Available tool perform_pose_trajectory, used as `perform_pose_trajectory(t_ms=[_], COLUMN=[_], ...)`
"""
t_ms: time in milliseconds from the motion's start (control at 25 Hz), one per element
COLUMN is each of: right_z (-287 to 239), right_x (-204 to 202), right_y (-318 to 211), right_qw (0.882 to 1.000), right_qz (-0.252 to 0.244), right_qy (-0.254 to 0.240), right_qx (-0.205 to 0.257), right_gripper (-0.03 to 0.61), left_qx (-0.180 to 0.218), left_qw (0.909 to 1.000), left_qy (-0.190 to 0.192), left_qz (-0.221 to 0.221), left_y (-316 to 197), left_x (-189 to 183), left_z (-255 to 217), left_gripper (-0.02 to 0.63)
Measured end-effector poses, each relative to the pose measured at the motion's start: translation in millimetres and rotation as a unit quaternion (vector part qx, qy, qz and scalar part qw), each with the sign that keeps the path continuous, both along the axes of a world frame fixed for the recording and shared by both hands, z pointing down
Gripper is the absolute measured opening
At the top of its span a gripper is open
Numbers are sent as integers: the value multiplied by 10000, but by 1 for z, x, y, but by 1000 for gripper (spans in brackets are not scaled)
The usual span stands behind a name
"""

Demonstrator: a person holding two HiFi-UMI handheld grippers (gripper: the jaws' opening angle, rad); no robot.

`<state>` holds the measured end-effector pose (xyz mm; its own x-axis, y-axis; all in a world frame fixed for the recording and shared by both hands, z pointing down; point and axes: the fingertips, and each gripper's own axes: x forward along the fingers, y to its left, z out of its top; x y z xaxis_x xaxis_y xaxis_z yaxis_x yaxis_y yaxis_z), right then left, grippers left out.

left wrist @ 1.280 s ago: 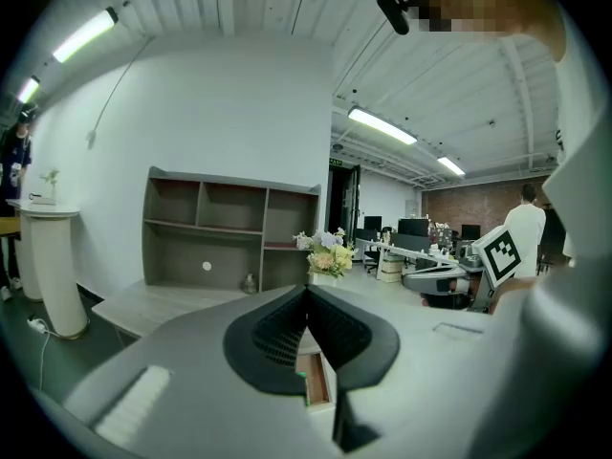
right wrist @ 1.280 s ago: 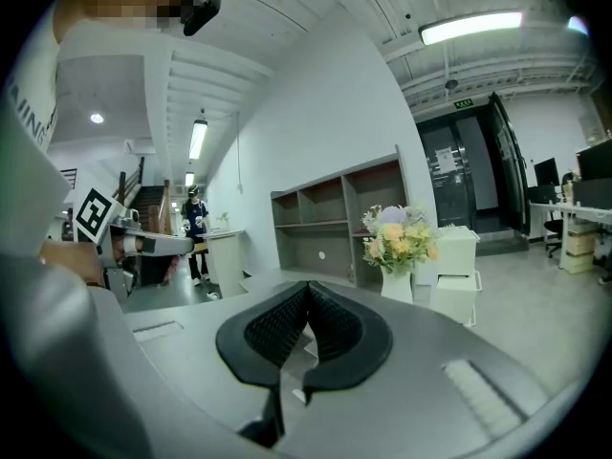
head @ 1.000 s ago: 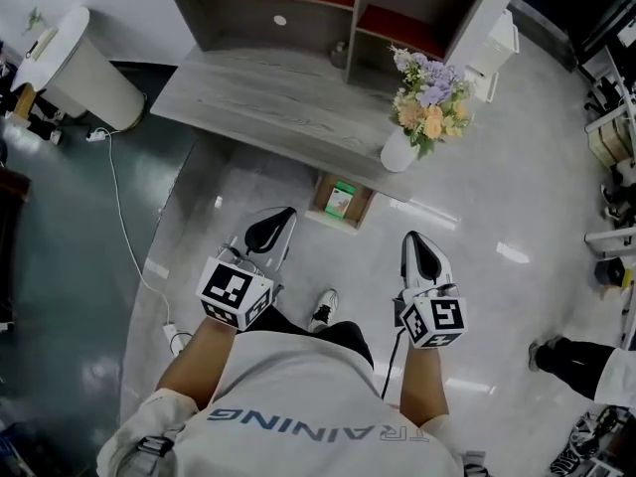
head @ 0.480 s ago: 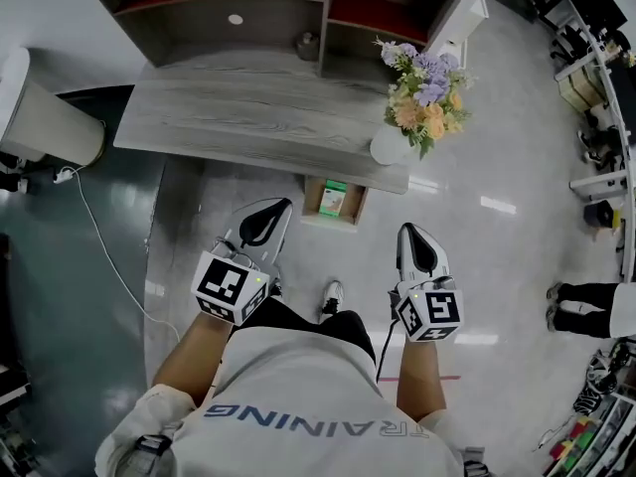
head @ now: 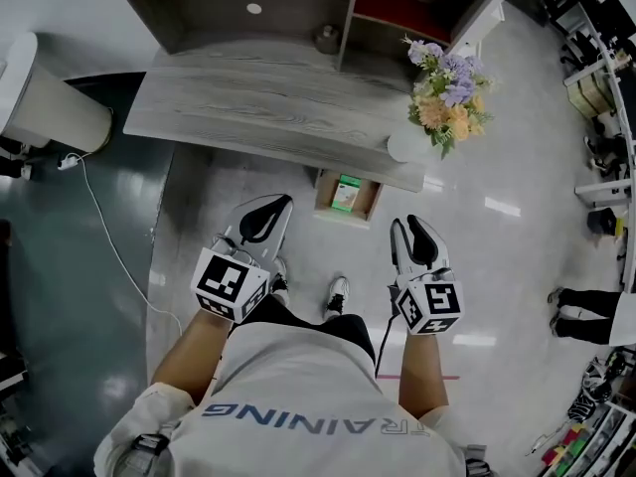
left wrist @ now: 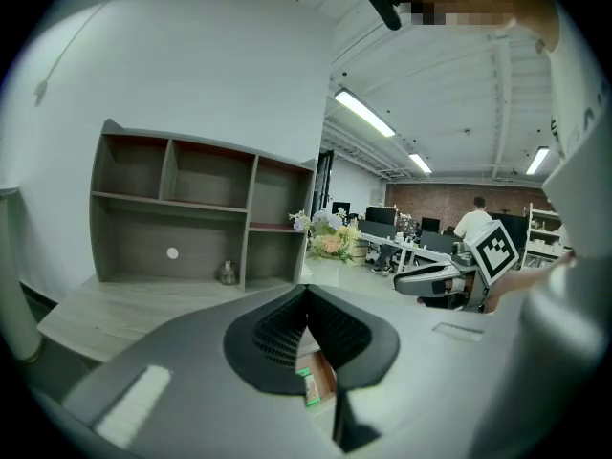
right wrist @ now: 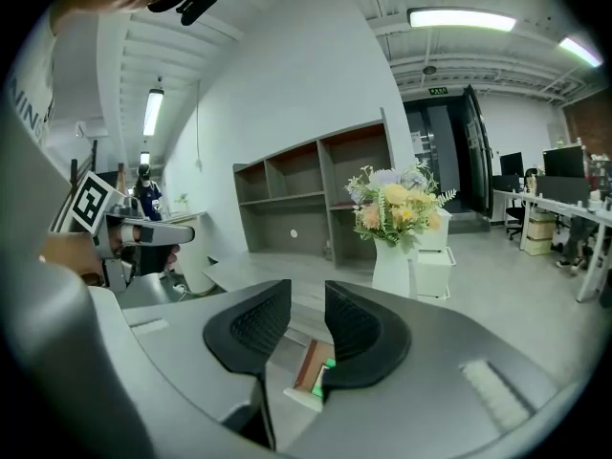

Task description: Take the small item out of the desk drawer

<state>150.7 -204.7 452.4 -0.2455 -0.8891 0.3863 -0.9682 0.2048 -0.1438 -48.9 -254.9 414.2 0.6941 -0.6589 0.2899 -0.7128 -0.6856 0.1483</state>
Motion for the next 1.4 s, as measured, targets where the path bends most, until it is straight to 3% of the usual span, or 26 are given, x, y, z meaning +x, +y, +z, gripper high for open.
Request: perform_pose_trajectory(t_ms=[120,360,520,760,1000,1400], right_z=[1,7,6,13,36,147], right_x=[1,2,6,9,5,-16], right_y=[4,13,18,27,25,-11], right_qw=[10000,9996,9992,9991,9985,9895], right_qz=[-41,-133,-65,-22,43,223], right_qy=[-7,161,334,284,129,-23], right_qx=[-43,-196,-212,-313,-527,-1431], right_gripper=[177,392,500,522,482,468], left_qx=[24,58,78,79,30,-178], left_qw=[10000,10000,9999,9998,9999,9998], left_qy=[-21,41,113,98,54,-54], left_qz=[2,49,80,158,124,-49], left_y=[7,18,21,27,30,22], left_x=[2,10,16,21,18,-4], left_z=[-3,-5,-8,-5,5,42], left_gripper=[-2,-2,-2,-2,-2,-2])
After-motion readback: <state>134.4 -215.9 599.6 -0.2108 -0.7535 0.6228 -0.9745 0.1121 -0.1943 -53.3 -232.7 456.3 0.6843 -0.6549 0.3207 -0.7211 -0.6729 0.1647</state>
